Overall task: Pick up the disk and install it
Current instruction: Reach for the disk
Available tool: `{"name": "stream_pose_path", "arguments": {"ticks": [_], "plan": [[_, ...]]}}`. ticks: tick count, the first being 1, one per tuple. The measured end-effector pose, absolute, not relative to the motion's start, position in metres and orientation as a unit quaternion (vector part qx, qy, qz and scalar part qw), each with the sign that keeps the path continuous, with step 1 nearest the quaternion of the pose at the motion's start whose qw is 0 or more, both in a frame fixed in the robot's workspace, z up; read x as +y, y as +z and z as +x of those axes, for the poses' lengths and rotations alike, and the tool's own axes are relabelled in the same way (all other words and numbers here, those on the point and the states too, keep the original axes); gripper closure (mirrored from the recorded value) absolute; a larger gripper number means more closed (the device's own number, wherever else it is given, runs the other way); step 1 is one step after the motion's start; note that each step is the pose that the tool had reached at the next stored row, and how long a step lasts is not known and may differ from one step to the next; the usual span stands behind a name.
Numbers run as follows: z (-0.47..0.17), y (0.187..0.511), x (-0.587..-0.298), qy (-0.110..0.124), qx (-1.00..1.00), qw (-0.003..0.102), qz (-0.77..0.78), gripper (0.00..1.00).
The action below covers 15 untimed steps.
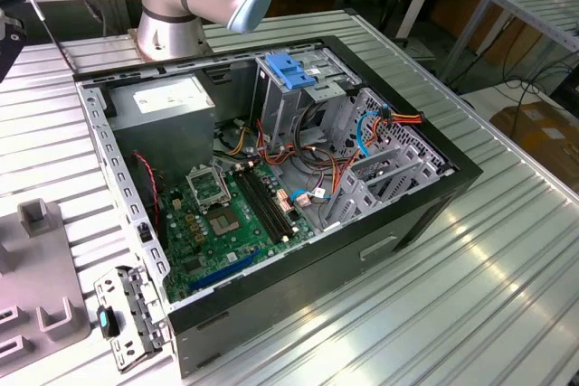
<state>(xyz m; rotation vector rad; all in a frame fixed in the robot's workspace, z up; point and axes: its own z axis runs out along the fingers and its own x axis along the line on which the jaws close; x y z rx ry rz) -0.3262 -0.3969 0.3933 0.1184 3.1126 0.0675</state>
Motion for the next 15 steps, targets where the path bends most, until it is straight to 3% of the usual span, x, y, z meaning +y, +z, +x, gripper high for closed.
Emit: {"name": "stream_pose_path", "arguments": {"ticks": [15], "plan": [[-0.346,0.393,-0.397,0.022,0.999,0.013,0.038,0.89]]}}
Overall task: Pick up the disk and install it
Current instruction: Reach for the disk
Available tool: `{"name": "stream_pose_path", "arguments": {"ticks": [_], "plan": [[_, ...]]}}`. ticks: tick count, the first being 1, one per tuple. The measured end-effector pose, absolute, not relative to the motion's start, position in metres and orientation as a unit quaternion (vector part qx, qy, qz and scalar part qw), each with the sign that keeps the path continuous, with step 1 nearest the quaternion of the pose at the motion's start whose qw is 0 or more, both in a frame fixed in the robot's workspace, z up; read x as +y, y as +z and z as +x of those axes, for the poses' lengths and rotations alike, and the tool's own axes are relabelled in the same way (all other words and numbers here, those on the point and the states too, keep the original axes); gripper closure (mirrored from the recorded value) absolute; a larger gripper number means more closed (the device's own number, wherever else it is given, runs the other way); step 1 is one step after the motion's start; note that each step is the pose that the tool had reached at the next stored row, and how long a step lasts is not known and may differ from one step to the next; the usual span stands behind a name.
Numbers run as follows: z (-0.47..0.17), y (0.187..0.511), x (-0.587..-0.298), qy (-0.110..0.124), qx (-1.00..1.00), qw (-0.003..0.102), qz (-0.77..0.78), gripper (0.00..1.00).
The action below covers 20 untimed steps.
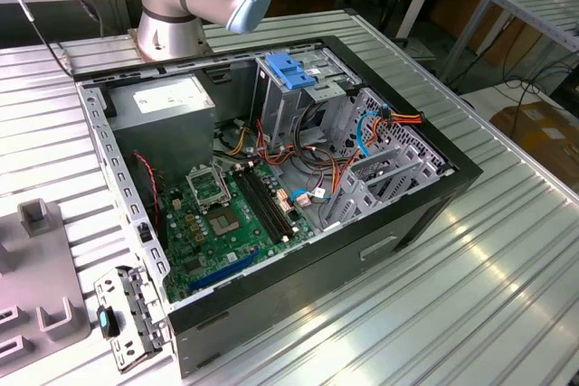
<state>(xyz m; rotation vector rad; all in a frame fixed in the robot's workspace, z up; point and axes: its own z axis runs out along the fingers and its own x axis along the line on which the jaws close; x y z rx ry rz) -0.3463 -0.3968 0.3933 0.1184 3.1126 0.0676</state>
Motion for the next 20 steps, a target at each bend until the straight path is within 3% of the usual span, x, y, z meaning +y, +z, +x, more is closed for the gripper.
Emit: {"name": "stream_pose_path", "arguments": {"ticks": [20], "plan": [[-0.373,0.393,-0.397,0.022,0.999,0.013,0.038,0.89]]}}
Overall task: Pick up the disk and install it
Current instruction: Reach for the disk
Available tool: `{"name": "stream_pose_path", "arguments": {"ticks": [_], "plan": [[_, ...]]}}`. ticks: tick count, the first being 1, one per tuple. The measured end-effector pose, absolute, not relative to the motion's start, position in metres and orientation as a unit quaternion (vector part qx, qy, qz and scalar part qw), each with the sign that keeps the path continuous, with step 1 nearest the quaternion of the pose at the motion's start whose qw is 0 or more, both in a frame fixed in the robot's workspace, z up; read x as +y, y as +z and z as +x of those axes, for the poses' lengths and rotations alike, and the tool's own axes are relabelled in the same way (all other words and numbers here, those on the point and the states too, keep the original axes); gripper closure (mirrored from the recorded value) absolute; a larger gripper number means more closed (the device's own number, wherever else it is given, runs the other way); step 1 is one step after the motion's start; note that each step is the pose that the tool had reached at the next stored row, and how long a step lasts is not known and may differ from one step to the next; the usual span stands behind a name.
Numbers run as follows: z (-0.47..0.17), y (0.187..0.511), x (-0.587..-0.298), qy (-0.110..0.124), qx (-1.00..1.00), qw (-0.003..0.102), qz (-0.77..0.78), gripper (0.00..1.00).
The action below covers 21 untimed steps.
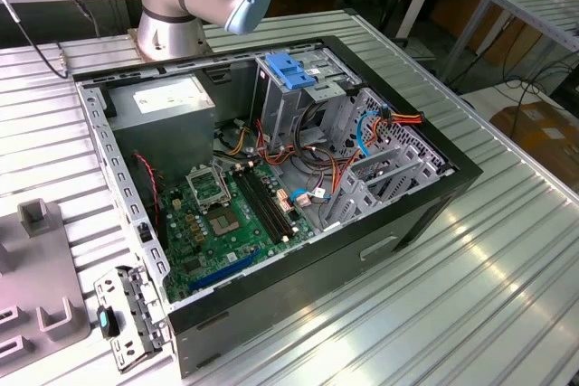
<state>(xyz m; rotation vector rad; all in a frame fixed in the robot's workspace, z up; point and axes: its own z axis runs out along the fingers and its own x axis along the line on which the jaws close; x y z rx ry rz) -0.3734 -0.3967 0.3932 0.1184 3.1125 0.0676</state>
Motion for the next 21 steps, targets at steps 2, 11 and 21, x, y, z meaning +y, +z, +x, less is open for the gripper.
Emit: {"name": "stream_pose_path", "arguments": {"ticks": [2,11,21], "plan": [[-0.376,0.393,-0.397,0.022,0.999,0.013,0.038,0.89],[-0.39,0.393,-0.397,0.022,0.999,0.013,0.038,0.89],[-0.407,0.393,-0.397,0.022,0.999,0.013,0.038,0.89]]}}
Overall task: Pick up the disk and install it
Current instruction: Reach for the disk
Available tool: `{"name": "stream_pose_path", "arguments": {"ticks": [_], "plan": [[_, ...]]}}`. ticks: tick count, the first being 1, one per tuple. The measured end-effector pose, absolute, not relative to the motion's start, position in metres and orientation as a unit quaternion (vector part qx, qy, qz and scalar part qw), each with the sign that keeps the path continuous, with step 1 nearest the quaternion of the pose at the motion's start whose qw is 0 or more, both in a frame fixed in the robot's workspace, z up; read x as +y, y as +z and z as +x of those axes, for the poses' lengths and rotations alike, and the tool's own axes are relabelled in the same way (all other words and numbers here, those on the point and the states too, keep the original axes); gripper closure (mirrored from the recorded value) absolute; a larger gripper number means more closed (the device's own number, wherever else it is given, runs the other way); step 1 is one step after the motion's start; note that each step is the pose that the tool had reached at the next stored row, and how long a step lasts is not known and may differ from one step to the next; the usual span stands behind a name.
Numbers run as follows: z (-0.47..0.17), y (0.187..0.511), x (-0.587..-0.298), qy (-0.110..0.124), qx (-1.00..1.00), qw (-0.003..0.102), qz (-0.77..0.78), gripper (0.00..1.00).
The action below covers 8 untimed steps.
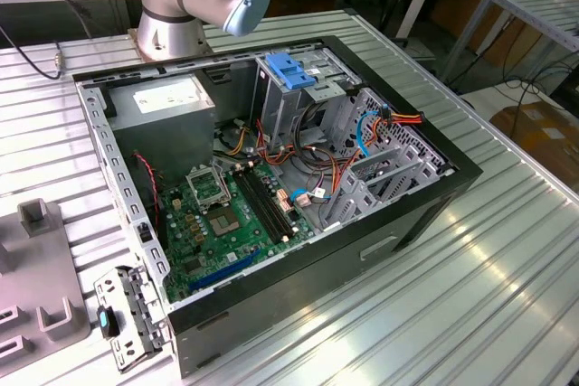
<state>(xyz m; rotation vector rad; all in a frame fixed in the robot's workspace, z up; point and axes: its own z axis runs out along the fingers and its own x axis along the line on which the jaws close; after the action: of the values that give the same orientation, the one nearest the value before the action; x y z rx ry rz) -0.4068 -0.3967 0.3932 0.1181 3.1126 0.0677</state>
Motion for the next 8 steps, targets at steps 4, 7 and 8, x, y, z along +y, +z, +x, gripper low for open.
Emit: {"name": "stream_pose_path", "arguments": {"ticks": [4,7,8], "plan": [[-0.407,0.3933,-0.3967,0.022,0.999,0.013,0.038,0.89],[-0.407,0.3932,-0.3967,0.022,0.999,0.013,0.038,0.89],[-0.407,0.3932,-0.3967,0.022,0.999,0.013,0.038,0.89]]}}
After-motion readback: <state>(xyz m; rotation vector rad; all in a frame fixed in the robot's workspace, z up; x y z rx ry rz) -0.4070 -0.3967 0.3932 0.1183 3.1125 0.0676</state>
